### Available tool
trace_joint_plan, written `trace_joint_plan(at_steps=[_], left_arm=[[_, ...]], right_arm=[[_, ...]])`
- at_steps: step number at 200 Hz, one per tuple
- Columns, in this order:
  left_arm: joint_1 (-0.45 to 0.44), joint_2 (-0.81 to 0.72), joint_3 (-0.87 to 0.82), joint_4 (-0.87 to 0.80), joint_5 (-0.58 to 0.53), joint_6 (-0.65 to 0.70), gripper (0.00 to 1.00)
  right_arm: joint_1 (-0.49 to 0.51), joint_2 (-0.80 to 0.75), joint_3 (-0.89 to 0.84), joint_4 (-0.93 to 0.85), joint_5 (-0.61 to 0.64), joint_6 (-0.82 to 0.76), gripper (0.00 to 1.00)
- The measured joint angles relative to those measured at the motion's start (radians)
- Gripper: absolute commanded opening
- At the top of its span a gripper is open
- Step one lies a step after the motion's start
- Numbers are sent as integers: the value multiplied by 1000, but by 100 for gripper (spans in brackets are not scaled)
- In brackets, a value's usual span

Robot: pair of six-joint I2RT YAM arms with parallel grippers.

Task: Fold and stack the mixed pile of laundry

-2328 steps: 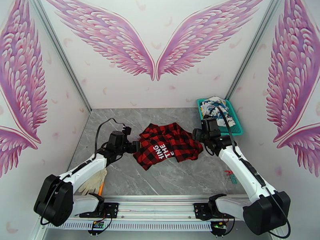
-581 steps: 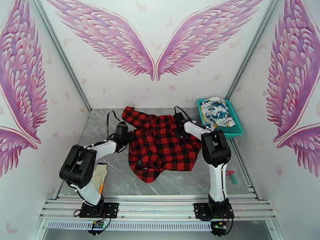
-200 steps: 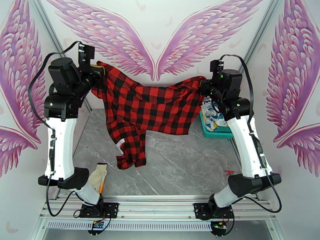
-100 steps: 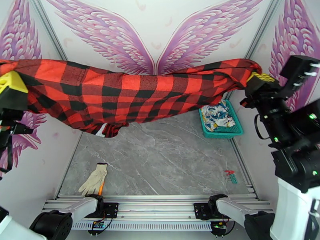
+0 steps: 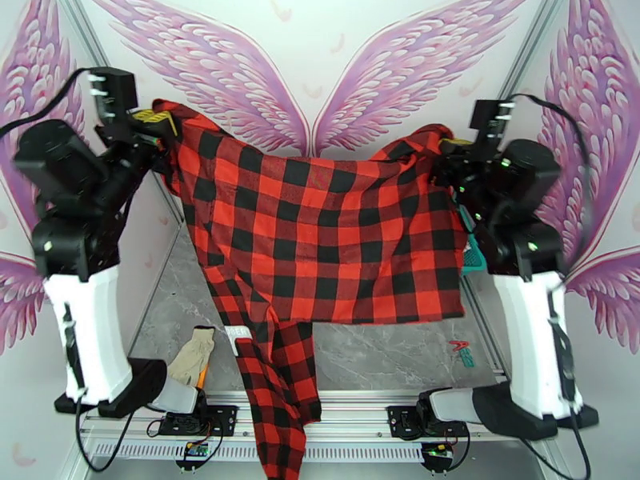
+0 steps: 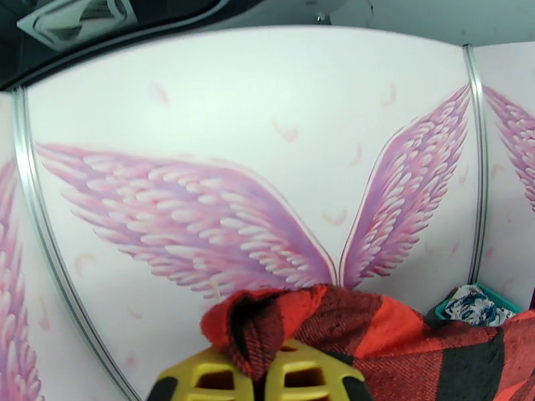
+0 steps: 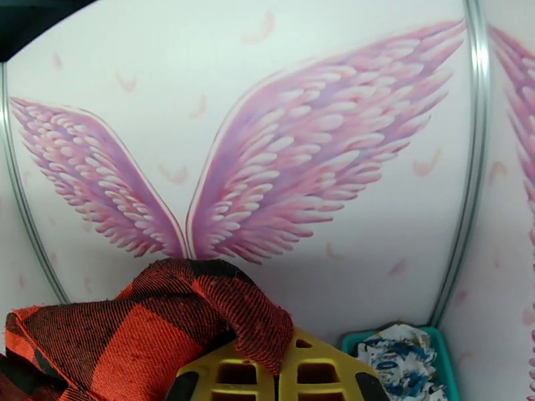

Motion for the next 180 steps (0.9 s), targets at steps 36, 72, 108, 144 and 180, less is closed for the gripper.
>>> trace_joint_plan(at_steps=[36,72,108,144,180], left_arm=[[65,275,-21,30,68,-64,40],[73,482,-27,30,71,-109,78],[73,512,-243,35,33,-142,89],[75,417,-599,68,-43,-203,89],[66,138,-1051,157,-74,-334,90]], right_arm=[[4,256,-19,25,-23,43,28],[24,467,20,37,-24,79,66],[31,600,6,-26,-28,127,78],[31,545,-172,-52,-41,167,76],[21,397,-473,-40,-129,267,60]])
